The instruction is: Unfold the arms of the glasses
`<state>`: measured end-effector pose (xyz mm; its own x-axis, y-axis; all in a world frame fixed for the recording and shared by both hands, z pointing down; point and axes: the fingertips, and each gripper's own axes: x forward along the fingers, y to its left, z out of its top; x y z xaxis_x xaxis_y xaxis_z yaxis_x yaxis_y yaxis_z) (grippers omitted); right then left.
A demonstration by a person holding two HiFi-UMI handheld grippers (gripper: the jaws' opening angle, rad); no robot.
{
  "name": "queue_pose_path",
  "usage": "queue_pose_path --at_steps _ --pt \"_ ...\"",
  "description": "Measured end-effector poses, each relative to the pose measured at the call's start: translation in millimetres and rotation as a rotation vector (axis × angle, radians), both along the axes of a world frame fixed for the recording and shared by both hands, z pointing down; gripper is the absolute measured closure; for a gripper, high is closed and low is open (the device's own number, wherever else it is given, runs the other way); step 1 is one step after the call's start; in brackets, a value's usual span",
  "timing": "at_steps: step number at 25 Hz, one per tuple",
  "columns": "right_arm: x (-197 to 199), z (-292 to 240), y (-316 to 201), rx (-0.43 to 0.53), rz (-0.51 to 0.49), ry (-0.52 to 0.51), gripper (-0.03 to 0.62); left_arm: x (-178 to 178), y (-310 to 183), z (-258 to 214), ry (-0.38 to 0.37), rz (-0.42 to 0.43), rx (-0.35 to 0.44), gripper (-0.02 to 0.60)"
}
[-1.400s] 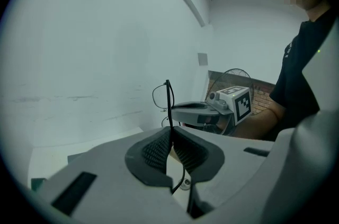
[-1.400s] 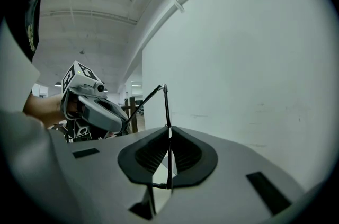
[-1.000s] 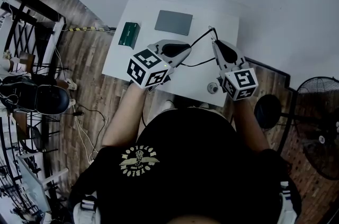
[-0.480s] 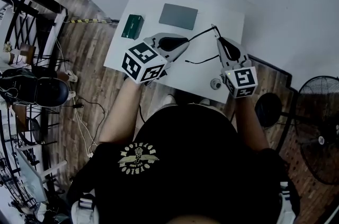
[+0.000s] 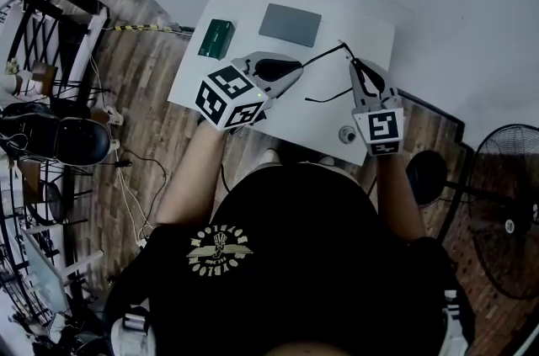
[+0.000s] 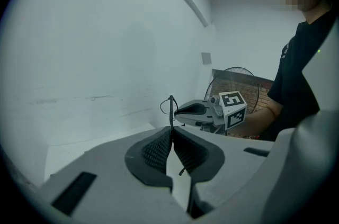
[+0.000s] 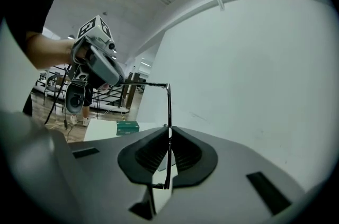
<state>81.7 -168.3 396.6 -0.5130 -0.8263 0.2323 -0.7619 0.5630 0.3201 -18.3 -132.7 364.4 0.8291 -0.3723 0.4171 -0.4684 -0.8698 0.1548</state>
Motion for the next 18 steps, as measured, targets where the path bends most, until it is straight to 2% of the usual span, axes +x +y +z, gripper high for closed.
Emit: queue_pose_path --at_steps 4,7,10,15,18 --pt "-5 8 -2 -0.029 0.011 -0.012 0.576 -5 0 11 0.003 0.007 -0.022 0.560" --pt "-8 13 -6 -0.063 0.038 -0.050 0.576 -11 -4 14 0.023 -0.014 -0.010 0.559" --pt "-12 11 -7 -0.054 0.069 -0.062 0.576 -22 -9 13 0.047 -0.061 0.040 0.560" --pt "-11 6 -11 -0.068 0.129 -0.089 0.576 -48 -20 1 0.142 -0.172 0.133 0.558" --pt "-5 2 -15 -0.078 0.183 -0.125 0.576 -72 -27 -3 0.158 -0.239 0.194 0.558"
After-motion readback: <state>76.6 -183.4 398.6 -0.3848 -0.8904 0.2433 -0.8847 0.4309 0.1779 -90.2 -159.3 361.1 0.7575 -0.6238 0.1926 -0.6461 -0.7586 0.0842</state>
